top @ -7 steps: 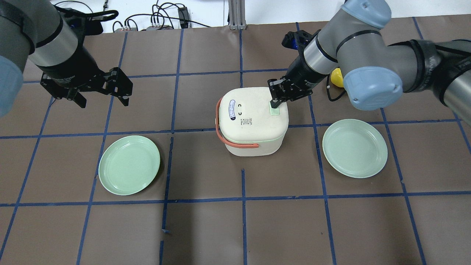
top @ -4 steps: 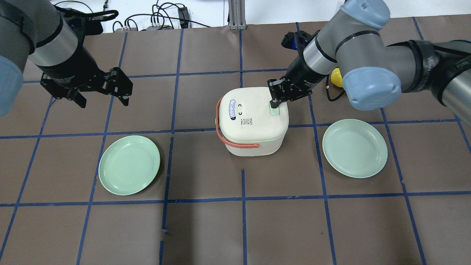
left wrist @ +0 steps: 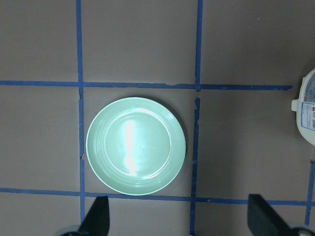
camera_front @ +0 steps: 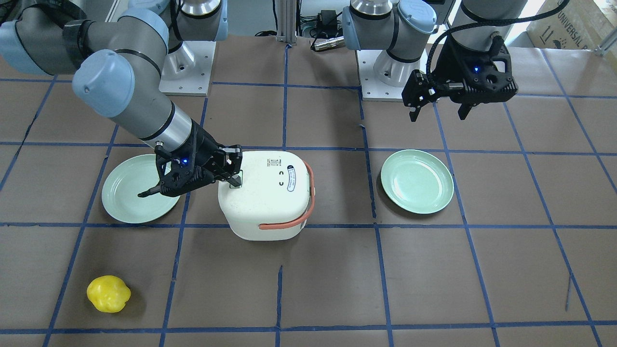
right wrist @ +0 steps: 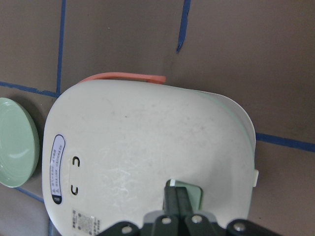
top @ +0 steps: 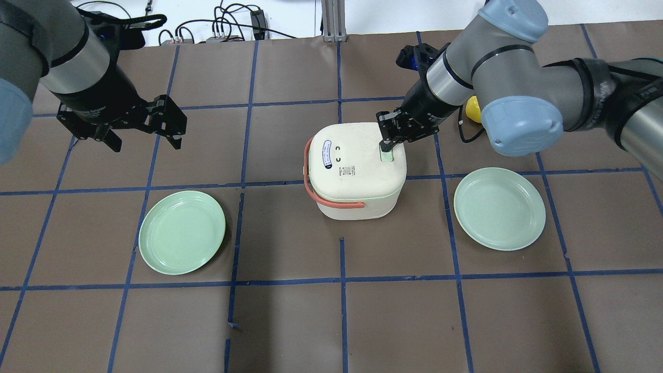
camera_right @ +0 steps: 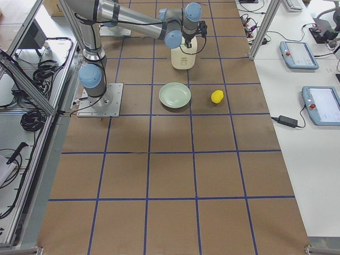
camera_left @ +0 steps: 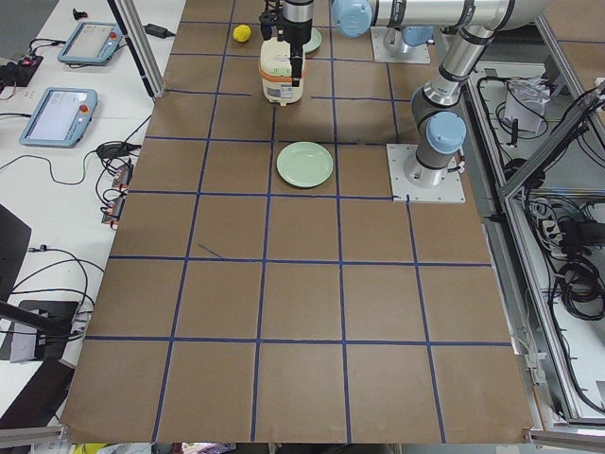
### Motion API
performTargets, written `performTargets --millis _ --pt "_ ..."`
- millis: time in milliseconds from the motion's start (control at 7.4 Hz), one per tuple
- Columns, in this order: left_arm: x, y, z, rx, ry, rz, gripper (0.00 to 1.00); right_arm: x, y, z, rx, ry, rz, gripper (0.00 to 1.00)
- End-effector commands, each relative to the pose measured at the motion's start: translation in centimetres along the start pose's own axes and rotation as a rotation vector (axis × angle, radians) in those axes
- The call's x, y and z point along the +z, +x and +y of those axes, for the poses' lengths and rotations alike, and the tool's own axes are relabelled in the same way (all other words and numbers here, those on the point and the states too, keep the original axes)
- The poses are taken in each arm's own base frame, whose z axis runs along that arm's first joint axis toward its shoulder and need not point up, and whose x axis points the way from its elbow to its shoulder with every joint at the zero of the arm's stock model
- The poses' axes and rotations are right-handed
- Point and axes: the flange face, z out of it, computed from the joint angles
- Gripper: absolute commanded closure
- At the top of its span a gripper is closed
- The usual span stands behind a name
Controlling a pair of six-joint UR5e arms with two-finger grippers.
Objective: Press rice cooker button
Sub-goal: 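Press down on the green button with the right gripper, then lift the right gripper away as the rice cooker lid pops open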
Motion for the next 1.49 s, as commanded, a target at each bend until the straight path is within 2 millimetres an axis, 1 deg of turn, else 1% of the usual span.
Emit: performTargets --millis 0,135,270,405,541,676,811,946,1081,1216,1351 --pt "0.0 0.0 0.0 0.001 0.001 0.000 0.00 -1.8 -0.8 0.3 -0.018 0.026 0.013 0.24" --pt "0.0 0.0 0.0 0.000 0.001 0.000 0.00 -3.4 -1.6 0.9 -0.024 0.048 0.022 0.01" --pt "0.0 0.0 0.0 0.000 0.001 0.000 0.00 -4.7 -2.2 2.1 -0.018 0.028 0.034 0.00" --pt "0.0 0.0 0.0 0.000 0.000 0.000 0.00 -6.8 -2.9 3.1 -0.013 0.023 0.071 0.00" --pt "0.1 0.0 0.0 0.000 -0.002 0.000 0.00 -9.8 -3.8 3.8 -0.001 0.018 0.094 0.00" --pt "0.0 0.0 0.0 0.000 0.001 0.000 0.00 -12.9 -4.0 4.2 0.004 0.039 0.193 0.00" --pt "0.0 0.0 0.0 0.000 0.000 0.000 0.00 -14.8 -3.4 4.0 0.016 0.066 0.274 0.00" --pt "0.1 0.0 0.0 0.000 -0.002 0.000 0.00 -16.4 -2.7 3.8 0.032 0.095 0.296 0.00" --pt "0.0 0.0 0.0 0.000 0.000 0.000 0.00 -18.0 -2.4 3.5 0.041 0.124 0.302 0.00" --pt "0.0 0.0 0.0 0.000 0.001 0.000 0.00 -19.3 -2.2 3.2 0.046 0.148 0.307 0.00" --pt "0.0 0.0 0.0 0.000 0.000 0.000 0.00 -19.7 -1.6 2.9 0.057 0.153 0.309 0.00"
